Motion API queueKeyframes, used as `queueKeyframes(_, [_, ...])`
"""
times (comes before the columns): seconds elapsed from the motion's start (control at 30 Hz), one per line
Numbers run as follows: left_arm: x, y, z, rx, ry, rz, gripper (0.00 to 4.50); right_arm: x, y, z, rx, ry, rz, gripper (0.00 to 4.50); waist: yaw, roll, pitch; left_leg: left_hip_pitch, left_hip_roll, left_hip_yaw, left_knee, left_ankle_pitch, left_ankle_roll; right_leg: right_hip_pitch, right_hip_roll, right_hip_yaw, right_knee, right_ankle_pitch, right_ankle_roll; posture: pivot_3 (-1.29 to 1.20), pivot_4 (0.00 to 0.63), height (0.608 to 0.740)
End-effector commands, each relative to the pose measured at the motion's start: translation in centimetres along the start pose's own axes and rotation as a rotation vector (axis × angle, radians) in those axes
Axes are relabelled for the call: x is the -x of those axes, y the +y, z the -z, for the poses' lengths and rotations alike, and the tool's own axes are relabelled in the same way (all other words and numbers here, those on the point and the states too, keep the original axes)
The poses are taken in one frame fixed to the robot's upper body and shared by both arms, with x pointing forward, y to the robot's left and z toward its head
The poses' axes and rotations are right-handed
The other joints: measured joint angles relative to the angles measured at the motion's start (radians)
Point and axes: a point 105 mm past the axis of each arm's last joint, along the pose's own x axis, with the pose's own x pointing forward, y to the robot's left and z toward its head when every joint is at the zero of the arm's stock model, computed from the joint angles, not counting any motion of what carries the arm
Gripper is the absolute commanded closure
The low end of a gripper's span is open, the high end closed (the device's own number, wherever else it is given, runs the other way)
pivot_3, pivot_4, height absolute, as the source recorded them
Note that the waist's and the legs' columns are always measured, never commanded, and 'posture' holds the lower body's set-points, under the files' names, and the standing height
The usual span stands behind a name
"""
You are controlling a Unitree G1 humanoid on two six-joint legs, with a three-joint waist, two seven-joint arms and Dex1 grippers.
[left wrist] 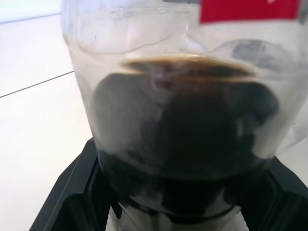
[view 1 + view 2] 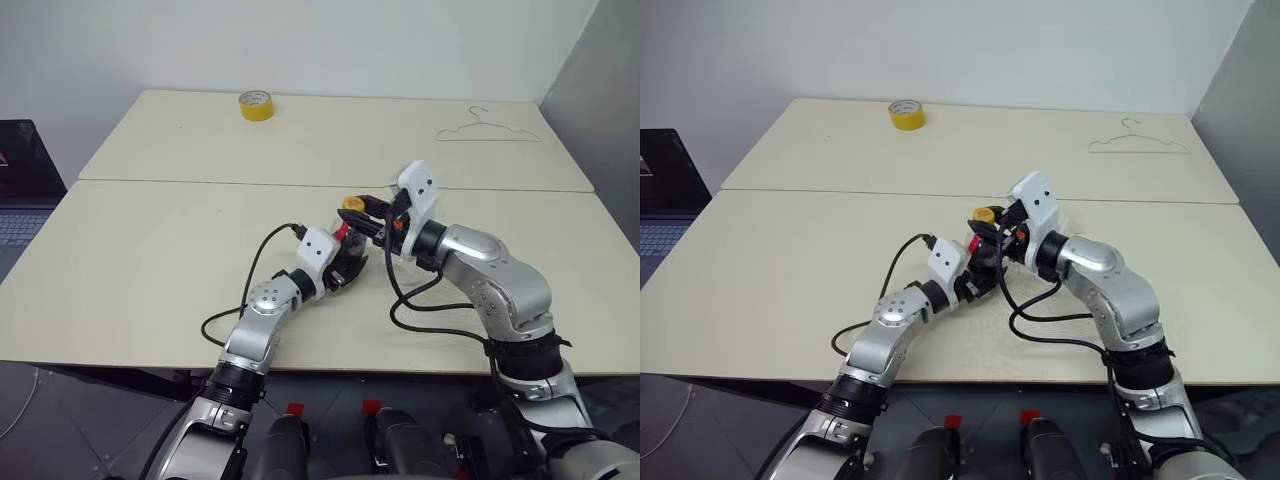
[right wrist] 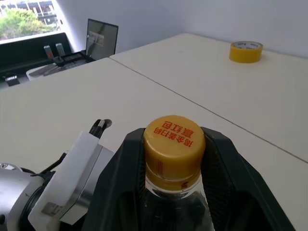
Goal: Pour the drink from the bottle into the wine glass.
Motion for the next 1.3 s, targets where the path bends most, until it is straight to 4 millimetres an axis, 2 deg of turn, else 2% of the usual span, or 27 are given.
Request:
queueKeyframes(0.03, [0.8,-0.3,3.5,0.04,0.125,-0.001,1.26,0.5,0.1,-2.5,-0.035,-0.096,-0.009,3.23,0.0,0.0,0.0,0.0,0.0,0.0,0.0,0.0,0.0,0.0,0.0,0.0,0.0,0.0,0.0,0.0,0.15,0.74])
queueKeyframes(0.17, [0.8,-0.4,3.5,0.039,0.127,0.0,1.26,0.7,0.3,-2.7,-0.065,-0.098,-0.024,3.23,0.0,0.0,0.0,0.0,0.0,0.0,0.0,0.0,0.0,0.0,0.0,0.0,0.0,0.0,0.0,0.0,0.15,0.74])
queueKeyframes(0.33, [0.9,-0.5,3.6,0.039,0.129,0.002,1.26,0.9,0.6,-3.4,-0.015,-0.107,-0.042,3.23,-0.001,0.0,0.0,0.0,0.0,0.0,0.0,0.0,0.0,0.0,0.0,0.0,0.0,0.0,0.0,0.0,0.15,0.74])
queueKeyframes(0.63, [0.9,-0.7,3.9,0.035,0.141,0.015,1.26,1.0,1.0,-4.3,0.156,-0.145,-0.064,3.23,0.0,0.0,0.0,-0.001,0.0,0.0,0.0,0.0,0.0,0.0,0.0,0.0,0.0,0.0,0.0,0.0,0.15,0.74])
queueKeyframes(0.87, [0.9,-0.6,3.8,0.029,0.143,0.019,1.26,1.2,0.4,-5.0,0.167,-0.175,-0.045,3.23,0.0,0.0,0.0,-0.001,0.0,0.0,0.0,0.0,0.0,-0.001,0.0,0.0,-0.001,0.0,0.0,0.0,0.15,0.74])
queueKeyframes(1.3, [1.2,-0.8,4.1,0.038,0.146,0.01,1.26,1.4,-0.3,-5.4,0.085,-0.203,-0.05,3.23,0.0,0.0,0.0,-0.001,0.0,0.0,0.0,0.0,0.0,-0.001,0.0,0.0,0.0,0.0,0.0,0.0,0.15,0.74])
